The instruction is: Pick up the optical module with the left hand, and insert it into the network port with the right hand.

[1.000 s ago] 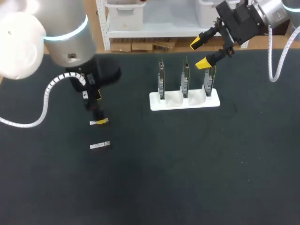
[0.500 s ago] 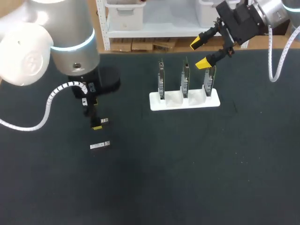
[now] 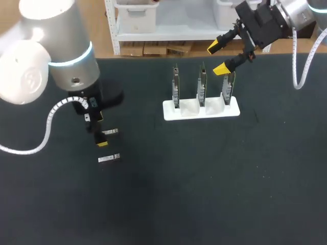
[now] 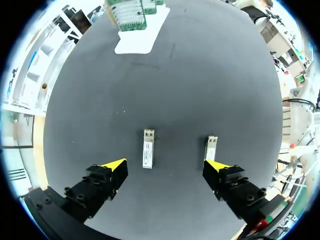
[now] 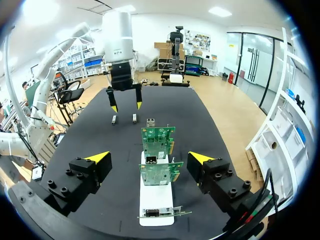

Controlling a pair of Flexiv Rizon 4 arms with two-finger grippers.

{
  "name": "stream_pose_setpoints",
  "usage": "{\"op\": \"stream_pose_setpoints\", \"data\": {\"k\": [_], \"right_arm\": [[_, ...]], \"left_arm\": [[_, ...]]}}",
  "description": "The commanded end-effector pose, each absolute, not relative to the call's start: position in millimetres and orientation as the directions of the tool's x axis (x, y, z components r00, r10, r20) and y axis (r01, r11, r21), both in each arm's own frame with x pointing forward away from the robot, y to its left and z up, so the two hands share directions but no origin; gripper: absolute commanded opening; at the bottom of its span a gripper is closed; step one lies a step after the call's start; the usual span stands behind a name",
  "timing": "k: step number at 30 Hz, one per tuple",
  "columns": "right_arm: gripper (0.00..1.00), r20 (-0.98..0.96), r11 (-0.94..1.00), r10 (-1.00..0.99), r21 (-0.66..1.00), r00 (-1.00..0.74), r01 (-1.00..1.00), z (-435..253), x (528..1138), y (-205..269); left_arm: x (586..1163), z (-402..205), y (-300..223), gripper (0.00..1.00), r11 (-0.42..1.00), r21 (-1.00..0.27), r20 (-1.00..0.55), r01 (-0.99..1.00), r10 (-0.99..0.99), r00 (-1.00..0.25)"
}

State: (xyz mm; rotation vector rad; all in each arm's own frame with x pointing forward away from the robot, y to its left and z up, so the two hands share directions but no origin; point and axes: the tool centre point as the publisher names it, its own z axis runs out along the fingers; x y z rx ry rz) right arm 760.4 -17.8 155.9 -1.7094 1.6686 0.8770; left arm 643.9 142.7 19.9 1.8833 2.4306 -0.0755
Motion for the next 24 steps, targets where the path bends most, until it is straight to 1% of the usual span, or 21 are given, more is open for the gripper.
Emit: {"op": "stream_pose_setpoints", "data": {"k": [1,7,22,24], "right_arm": [[1.00,-0.792,-0.040,-0.610,0.033,-0.002,-0.999,155.6,759.3,-18.1],[1.00,-0.792,-0.040,-0.610,0.033,-0.002,-0.999,155.6,759.3,-18.1],[1.00,-0.792,-0.040,-0.610,0.033,-0.002,-0.999,155.6,759.3,-18.1],[1.00,-0.792,-0.040,-0.610,0.033,-0.002,-0.999,155.6,759.3,-18.1]], "left_arm": [[646.1,12.6,144.4,1.00,0.259,-0.008,-0.082,0.966,0.962,-0.259],[648.4,8.0,145.8,1.00,0.292,-0.020,-0.097,0.956,0.951,-0.293],[659.2,-3.6,145.4,1.00,0.266,-0.015,-0.076,0.964,0.961,-0.266],[660.0,-5.4,147.0,1.00,0.287,-0.020,-0.058,0.958,0.956,-0.287]]}}
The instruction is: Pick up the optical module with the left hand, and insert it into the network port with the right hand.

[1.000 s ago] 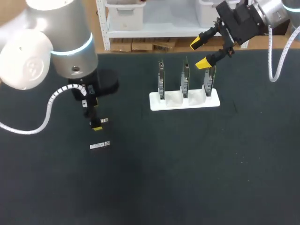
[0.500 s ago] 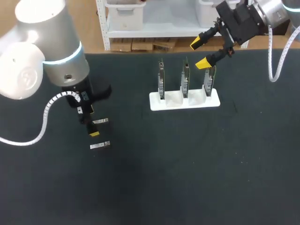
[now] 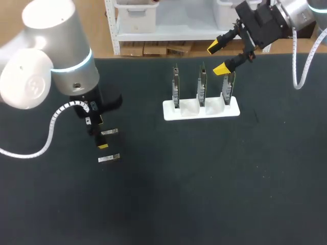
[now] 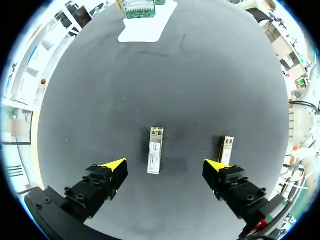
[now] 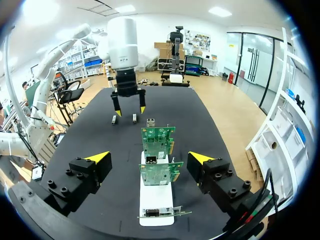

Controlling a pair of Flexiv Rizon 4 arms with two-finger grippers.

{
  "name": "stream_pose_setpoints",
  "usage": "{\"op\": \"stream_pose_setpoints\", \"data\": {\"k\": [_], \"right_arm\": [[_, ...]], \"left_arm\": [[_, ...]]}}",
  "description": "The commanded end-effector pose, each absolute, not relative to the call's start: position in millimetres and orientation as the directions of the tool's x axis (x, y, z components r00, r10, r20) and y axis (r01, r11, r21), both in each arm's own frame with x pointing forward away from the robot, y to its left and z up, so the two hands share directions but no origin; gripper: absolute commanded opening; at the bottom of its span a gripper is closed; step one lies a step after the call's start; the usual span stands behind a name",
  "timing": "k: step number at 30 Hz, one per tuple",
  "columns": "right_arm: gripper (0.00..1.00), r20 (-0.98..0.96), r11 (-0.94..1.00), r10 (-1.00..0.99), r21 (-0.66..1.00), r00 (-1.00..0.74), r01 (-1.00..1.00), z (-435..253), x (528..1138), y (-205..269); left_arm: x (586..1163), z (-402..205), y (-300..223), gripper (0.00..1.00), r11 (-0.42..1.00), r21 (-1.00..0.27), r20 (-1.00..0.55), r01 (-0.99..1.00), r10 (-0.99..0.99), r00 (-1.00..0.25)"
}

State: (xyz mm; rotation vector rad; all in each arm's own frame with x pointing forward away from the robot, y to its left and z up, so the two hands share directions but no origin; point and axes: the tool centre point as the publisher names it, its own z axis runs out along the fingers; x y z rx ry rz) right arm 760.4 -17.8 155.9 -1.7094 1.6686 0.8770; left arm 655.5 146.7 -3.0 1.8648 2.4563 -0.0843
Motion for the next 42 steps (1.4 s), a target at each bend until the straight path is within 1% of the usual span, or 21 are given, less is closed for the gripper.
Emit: {"op": "stream_pose_setpoints", "data": {"k": [1,21,30,32,34,35,42], "right_arm": [[1.00,-0.792,-0.040,-0.610,0.033,-0.002,-0.999,155.6,759.3,-18.1],[1.00,-0.792,-0.040,-0.610,0.033,-0.002,-0.999,155.6,759.3,-18.1],[1.00,-0.792,-0.040,-0.610,0.033,-0.002,-0.999,155.6,759.3,-18.1],[1.00,-0.792,-0.040,-0.610,0.033,-0.002,-0.999,155.6,759.3,-18.1],[1.00,-0.792,-0.040,-0.610,0.033,-0.002,-0.999,155.6,759.3,-18.1],[1.00,-0.792,-0.040,-0.610,0.033,-0.002,-0.999,155.6,759.3,-18.1],[1.00,-0.792,-0.040,-0.610,0.033,-0.002,-0.999,155.6,759.3,-18.1]], "left_arm": [[660.6,-6.5,148.0,1.00,0.288,-0.021,-0.059,0.957,0.955,-0.289],[661.0,-16.3,145.1,1.00,0.299,-0.022,-0.053,0.954,0.953,-0.300],[660.3,-20.5,144.6,1.00,0.295,-0.045,-0.071,0.955,0.952,-0.297],[660.2,-20.7,144.4,0.55,0.292,-0.048,-0.076,0.955,0.952,-0.295],[660.1,-20.8,144.4,0.07,0.294,-0.049,-0.075,0.955,0.952,-0.297],[660.3,-20.9,144.6,0.00,0.295,-0.049,-0.076,0.954,0.951,-0.298],[660.2,-21.1,143.8,0.00,0.293,-0.051,-0.073,0.955,0.952,-0.296]]}}
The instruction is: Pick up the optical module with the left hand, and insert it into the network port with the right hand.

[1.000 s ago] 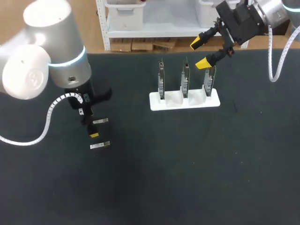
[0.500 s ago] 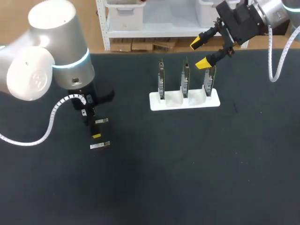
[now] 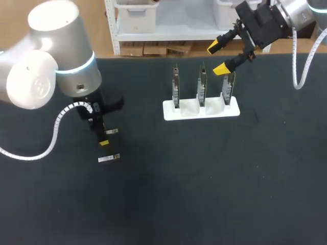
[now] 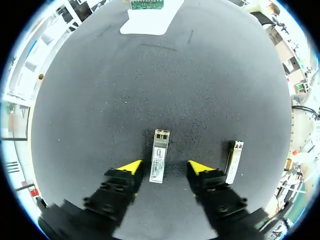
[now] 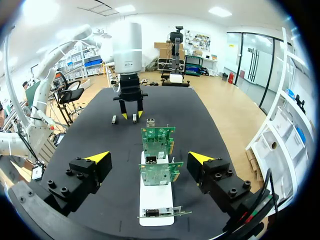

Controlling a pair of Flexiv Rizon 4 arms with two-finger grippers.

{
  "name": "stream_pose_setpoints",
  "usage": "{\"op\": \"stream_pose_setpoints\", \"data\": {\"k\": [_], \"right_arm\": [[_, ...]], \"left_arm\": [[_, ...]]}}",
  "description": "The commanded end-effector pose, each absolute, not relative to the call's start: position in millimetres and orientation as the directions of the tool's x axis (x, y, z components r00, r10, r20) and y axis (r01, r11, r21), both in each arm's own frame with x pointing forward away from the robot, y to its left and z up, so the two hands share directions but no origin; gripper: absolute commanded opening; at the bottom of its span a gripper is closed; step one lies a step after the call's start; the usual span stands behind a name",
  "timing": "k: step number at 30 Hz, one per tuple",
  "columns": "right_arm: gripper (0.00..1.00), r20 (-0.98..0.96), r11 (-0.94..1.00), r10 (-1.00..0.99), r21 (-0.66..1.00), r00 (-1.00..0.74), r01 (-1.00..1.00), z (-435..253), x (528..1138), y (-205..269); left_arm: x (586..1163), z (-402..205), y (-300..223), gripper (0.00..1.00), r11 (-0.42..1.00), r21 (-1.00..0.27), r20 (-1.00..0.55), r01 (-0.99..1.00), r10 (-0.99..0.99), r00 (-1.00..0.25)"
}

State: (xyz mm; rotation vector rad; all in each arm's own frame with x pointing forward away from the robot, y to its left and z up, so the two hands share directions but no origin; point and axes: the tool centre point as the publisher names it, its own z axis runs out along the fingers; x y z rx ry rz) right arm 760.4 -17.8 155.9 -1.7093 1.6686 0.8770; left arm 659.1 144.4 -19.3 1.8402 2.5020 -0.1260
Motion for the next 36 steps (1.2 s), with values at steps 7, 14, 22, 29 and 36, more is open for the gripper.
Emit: {"op": "stream_pose_setpoints", "data": {"k": [7,14,22,29,36], "right_arm": [[1.00,-0.792,-0.040,-0.610,0.033,-0.002,-0.999,155.6,759.3,-18.1],[1.00,-0.792,-0.040,-0.610,0.033,-0.002,-0.999,155.6,759.3,-18.1],[1.00,-0.792,-0.040,-0.610,0.033,-0.002,-0.999,155.6,759.3,-18.1],[1.00,-0.792,-0.040,-0.610,0.033,-0.002,-0.999,155.6,759.3,-18.1],[1.00,-0.792,-0.040,-0.610,0.033,-0.002,-0.999,155.6,759.3,-18.1]], "left_arm": [[658.0,-23.9,142.4,0.00,0.289,-0.073,-0.069,0.955,0.953,-0.293],[653.0,-17.5,139.5,0.00,0.302,-0.091,-0.094,0.949,0.946,-0.310],[662.9,37.4,140.8,0.00,0.324,-0.066,-0.350,0.944,0.878,-0.326],[675.0,100.9,135.2,0.00,0.343,-0.046,-0.469,0.938,0.822,-0.323],[671.0,115.0,135.7,0.00,0.357,-0.068,-0.495,0.932,0.799,-0.342]]}}
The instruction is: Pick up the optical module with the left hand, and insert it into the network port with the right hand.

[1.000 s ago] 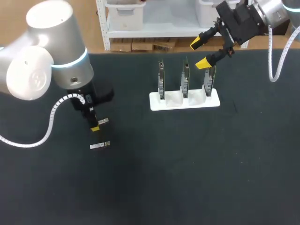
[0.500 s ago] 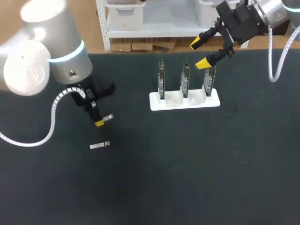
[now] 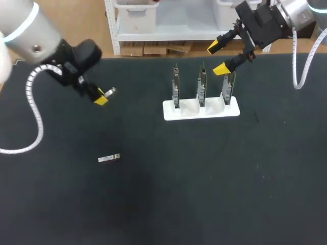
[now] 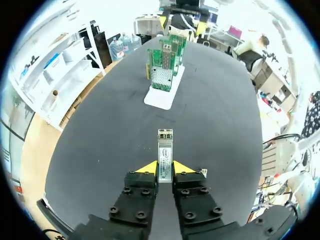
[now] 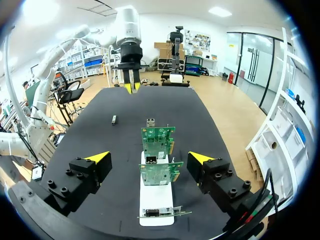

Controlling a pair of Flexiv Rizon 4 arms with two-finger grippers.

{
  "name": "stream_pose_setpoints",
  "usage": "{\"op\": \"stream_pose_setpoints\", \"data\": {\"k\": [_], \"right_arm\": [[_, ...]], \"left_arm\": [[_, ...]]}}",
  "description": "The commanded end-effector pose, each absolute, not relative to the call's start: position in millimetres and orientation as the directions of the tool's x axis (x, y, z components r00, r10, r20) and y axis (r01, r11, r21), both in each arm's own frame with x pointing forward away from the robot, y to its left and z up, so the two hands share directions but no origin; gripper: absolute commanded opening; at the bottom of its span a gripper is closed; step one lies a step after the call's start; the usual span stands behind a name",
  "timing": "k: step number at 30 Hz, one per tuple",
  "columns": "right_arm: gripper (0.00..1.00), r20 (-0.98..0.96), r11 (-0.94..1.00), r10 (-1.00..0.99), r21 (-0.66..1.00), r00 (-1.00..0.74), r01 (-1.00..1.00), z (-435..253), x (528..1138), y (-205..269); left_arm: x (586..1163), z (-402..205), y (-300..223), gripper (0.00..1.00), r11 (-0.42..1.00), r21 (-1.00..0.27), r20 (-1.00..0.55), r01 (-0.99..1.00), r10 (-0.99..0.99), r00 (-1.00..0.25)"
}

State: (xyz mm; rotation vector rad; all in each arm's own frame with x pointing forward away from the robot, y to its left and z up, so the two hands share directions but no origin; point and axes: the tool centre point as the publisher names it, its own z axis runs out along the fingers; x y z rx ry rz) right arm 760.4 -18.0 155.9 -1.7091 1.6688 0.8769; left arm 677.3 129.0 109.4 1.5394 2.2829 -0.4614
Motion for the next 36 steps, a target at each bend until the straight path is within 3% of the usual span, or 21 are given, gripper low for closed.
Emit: {"op": "stream_pose_setpoints", "data": {"k": [1,13,18,30,36], "right_arm": [[1.00,-0.792,-0.040,-0.610,0.033,-0.002,-0.999,155.6,759.3,-18.1],[1.00,-0.792,-0.040,-0.610,0.033,-0.002,-0.999,155.6,759.3,-18.1],[1.00,-0.792,-0.040,-0.610,0.033,-0.002,-0.999,155.6,759.3,-18.1],[1.00,-0.792,-0.040,-0.610,0.033,-0.002,-0.999,155.6,759.3,-18.1],[1.00,-0.792,-0.040,-0.610,0.033,-0.002,-0.999,155.6,759.3,-18.1]], "left_arm": [[671.0,115.0,135.7,0.00,0.357,-0.068,-0.495,0.932,0.799,-0.342],[671.6,121.6,132.0,0.00,0.377,-0.064,-0.508,0.924,0.785,-0.355],[700.8,148.4,99.3,0.00,0.290,0.003,-0.561,0.957,0.793,-0.239],[743.7,211.0,5.7,0.00,-0.008,0.120,-0.504,0.993,0.861,0.068],[743.9,204.0,0.2,0.00,-0.009,0.093,-0.521,0.996,0.852,0.056]]}}
